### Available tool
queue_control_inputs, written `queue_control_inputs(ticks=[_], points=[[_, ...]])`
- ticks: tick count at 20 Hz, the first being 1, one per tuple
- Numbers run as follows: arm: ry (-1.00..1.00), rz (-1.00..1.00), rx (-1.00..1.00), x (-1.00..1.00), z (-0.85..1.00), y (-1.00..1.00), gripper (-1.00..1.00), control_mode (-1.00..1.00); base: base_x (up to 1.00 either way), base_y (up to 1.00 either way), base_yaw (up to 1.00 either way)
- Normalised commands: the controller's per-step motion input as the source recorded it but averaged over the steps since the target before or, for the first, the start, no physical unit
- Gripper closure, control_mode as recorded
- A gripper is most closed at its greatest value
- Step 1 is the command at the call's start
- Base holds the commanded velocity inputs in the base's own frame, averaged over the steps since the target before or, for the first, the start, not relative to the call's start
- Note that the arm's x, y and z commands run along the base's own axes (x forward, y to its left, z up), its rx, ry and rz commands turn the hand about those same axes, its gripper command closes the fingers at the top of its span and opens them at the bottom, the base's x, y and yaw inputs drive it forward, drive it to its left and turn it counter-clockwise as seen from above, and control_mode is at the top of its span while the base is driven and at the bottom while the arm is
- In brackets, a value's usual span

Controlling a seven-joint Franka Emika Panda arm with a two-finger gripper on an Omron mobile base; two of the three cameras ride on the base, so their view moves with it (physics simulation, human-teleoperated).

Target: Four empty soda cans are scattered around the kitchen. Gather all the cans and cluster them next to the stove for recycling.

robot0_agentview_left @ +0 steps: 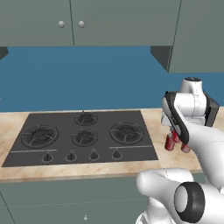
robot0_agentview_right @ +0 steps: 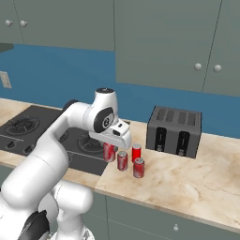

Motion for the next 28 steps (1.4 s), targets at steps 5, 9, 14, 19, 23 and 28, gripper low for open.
queue_control_inputs(ticks=[5, 9, 14, 19, 23, 28], points=[[-0.02, 0.00, 0.00, -0.05, 0.00, 0.00, 1.00, -1.00, 0.00, 0.00, 0.00], [-0.10, 0.00, 0.00, -0.05, -0.01, 0.00, 1.00, -1.00, 0.00, 0.00, 0.00], [-0.09, 0.00, 0.00, -0.01, -0.09, 0.00, 1.00, -1.00, 0.00, 0.00, 0.00], [-0.04, -0.02, 0.00, 0.01, -0.15, 0.00, 1.00, -1.00, 0.00, 0.00, 0.00], [-0.01, 0.00, 0.00, 0.01, -0.16, -0.01, 1.00, -1.00, 0.00, 0.00, 0.00], [0.00, 0.00, 0.00, 0.06, -0.17, 0.00, 1.00, -1.00, 0.00, 0.00, 0.00]])
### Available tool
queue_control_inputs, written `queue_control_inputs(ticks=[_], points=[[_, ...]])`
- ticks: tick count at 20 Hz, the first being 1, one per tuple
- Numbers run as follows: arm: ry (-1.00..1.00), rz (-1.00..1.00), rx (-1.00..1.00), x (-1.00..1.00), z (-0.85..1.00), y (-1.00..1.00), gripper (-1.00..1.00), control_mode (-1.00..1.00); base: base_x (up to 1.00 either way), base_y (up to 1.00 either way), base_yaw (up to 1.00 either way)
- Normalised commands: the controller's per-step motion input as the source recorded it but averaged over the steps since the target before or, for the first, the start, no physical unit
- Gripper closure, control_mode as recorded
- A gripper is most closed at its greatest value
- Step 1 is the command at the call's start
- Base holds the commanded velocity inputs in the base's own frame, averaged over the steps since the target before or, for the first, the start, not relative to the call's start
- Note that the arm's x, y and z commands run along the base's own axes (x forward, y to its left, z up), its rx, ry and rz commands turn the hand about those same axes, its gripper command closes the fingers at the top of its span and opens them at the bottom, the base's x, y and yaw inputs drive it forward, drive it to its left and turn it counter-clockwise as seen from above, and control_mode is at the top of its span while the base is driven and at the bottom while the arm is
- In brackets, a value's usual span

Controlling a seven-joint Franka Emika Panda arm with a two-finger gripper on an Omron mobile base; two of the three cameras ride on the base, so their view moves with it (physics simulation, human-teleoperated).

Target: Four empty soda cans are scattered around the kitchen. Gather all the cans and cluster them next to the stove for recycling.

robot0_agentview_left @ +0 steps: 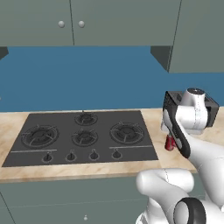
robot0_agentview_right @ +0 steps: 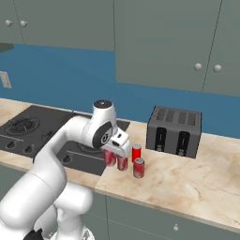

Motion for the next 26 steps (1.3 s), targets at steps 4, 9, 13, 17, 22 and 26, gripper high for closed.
queue_control_inputs(ticks=[4, 9, 13, 17, 22, 26], points=[[-0.01, 0.00, 0.00, 0.03, -0.20, 0.00, 1.00, -1.00, 0.00, 0.00, 0.00], [-0.03, 0.00, 0.00, 0.02, -0.23, 0.00, 1.00, -1.00, 0.00, 0.00, 0.00], [-0.04, 0.00, 0.00, 0.00, -0.25, -0.02, 1.00, -1.00, 0.00, 0.00, 0.00], [-0.02, 0.00, 0.00, 0.00, -0.29, -0.05, 1.00, -1.00, 0.00, 0.00, 0.00], [-0.02, 0.00, -0.02, 0.01, -0.30, -0.12, 1.00, -1.00, 0.00, 0.00, 0.00], [-0.05, 0.00, -0.06, 0.03, -0.27, -0.12, 1.00, -1.00, 0.00, 0.00, 0.00]])
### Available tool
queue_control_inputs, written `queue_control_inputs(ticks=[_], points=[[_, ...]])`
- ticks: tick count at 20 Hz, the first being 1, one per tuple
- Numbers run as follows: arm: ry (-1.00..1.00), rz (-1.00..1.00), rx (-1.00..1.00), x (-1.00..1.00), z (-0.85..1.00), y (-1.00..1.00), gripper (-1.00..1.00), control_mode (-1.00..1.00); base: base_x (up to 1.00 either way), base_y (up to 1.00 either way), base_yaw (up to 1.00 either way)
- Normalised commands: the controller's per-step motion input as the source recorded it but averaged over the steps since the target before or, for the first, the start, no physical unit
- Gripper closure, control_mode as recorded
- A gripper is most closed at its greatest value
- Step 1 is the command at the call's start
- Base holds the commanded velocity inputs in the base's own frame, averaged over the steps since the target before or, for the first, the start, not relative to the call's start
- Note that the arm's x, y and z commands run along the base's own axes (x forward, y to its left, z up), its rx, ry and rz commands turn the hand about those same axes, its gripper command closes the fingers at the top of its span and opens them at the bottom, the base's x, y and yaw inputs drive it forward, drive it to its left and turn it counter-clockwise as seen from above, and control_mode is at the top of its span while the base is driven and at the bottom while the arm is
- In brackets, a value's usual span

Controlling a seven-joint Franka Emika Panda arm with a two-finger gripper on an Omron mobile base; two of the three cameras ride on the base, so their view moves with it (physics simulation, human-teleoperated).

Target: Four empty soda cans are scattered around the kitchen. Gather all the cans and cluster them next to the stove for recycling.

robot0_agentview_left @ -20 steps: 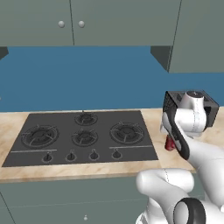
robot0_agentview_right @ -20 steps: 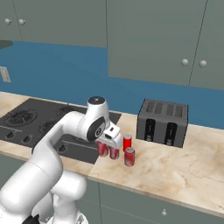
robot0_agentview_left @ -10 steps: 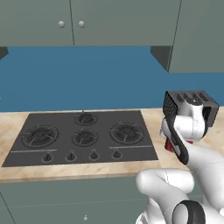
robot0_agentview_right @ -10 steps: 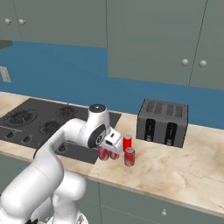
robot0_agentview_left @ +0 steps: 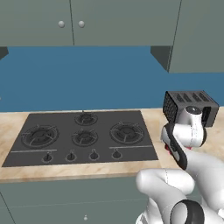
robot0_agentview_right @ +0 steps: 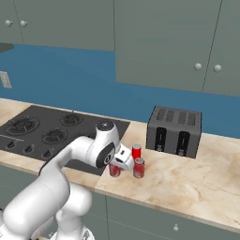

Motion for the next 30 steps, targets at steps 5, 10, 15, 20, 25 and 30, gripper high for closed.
queue_control_inputs(ticks=[5, 10, 15, 20, 25, 30], points=[[-0.02, 0.00, -0.01, 0.05, -0.26, -0.10, 1.00, -1.00, 0.00, 0.00, 0.00], [-0.01, 0.00, 0.00, 0.08, -0.23, -0.11, 1.00, -1.00, 0.00, 0.00, 0.00], [0.00, 0.00, 0.00, 0.13, -0.18, -0.11, 1.00, -1.00, 0.00, 0.00, 0.00], [0.00, 0.00, 0.00, 0.11, -0.16, -0.07, 1.00, -1.00, 0.00, 0.00, 0.00], [0.00, 0.00, 0.00, 0.11, -0.17, -0.05, 1.00, -1.00, 0.00, 0.00, 0.00], [0.00, 0.00, 0.00, 0.09, -0.21, -0.03, 1.00, -1.00, 0.00, 0.00, 0.00]])
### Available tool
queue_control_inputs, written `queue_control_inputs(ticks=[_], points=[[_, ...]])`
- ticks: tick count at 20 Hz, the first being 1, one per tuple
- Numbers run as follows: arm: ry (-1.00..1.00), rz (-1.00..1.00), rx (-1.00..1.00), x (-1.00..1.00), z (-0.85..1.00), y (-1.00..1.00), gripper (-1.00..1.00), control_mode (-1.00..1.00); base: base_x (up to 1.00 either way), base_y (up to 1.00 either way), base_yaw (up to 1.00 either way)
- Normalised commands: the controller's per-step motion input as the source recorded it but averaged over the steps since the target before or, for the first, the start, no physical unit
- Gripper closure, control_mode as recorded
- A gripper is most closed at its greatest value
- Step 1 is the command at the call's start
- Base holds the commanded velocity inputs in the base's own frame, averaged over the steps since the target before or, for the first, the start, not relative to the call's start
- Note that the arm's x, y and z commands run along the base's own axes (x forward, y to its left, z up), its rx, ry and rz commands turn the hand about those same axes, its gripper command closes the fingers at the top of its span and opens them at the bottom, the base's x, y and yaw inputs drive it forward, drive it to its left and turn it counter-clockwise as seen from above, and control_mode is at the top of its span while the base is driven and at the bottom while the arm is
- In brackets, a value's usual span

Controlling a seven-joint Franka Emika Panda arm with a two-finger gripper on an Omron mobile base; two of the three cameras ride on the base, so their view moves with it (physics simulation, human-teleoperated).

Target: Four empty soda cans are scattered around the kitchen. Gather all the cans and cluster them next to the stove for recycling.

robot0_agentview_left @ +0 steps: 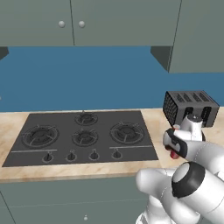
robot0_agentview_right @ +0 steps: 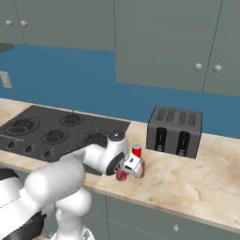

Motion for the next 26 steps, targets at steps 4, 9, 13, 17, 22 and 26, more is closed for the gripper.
queue_control_inputs(ticks=[4, 9, 13, 17, 22, 26], points=[[0.00, 0.00, 0.00, 0.05, -0.26, 0.00, 1.00, -1.00, 0.00, 0.00, 0.00], [0.00, 0.00, 0.00, 0.02, -0.27, 0.00, 1.00, -1.00, 0.00, 0.00, 0.00], [0.00, 0.00, 0.00, 0.00, -0.29, 0.00, 1.00, -1.00, 0.00, 0.00, 0.00], [0.00, -0.01, 0.00, 0.00, -0.29, 0.00, 1.00, -1.00, 0.00, 0.00, 0.00], [0.00, -0.01, 0.00, -0.01, -0.30, 0.01, 1.00, -1.00, 0.00, 0.00, 0.00], [0.00, -0.03, 0.00, -0.09, -0.32, 0.06, 1.00, -1.00, 0.00, 0.00, 0.00]])
